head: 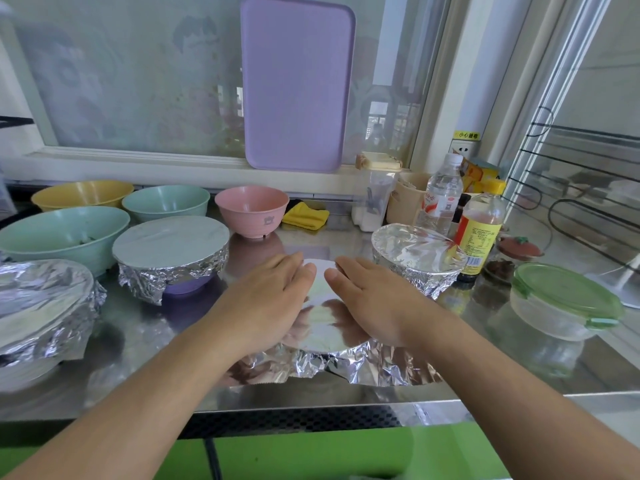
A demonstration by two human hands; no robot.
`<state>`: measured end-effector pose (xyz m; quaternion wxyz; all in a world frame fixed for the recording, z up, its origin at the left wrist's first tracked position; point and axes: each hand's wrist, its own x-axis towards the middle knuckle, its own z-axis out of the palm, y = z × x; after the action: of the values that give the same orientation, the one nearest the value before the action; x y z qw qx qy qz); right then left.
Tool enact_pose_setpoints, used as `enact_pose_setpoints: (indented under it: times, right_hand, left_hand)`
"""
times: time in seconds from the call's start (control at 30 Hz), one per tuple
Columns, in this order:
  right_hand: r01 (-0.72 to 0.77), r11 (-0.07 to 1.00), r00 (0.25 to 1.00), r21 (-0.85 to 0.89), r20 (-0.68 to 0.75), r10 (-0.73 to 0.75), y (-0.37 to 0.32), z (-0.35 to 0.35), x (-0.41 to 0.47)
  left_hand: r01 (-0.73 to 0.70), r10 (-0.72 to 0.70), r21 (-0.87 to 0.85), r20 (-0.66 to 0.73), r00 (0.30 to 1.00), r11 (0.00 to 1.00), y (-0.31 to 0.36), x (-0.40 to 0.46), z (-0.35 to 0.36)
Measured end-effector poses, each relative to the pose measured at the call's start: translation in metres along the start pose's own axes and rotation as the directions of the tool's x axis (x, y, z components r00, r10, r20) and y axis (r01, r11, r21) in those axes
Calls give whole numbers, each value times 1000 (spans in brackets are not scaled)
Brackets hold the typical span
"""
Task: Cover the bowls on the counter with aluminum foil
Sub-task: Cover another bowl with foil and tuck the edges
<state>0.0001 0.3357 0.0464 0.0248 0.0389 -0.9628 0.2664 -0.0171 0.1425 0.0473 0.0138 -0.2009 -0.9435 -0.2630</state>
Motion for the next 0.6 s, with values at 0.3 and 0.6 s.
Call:
enact_pose_setpoints:
  times: [0.3, 0.6]
  right_hand:
    - [105, 993, 994, -44, 30, -104, 0, -2, -3]
    - [122, 992, 991, 39, -56, -120, 4, -1, -13]
  left_hand:
    - [23, -32, -171, -53, 998, 985, -9, -5, 6]
    - [0, -15, -176, -85, 996, 984, -20, -23, 11]
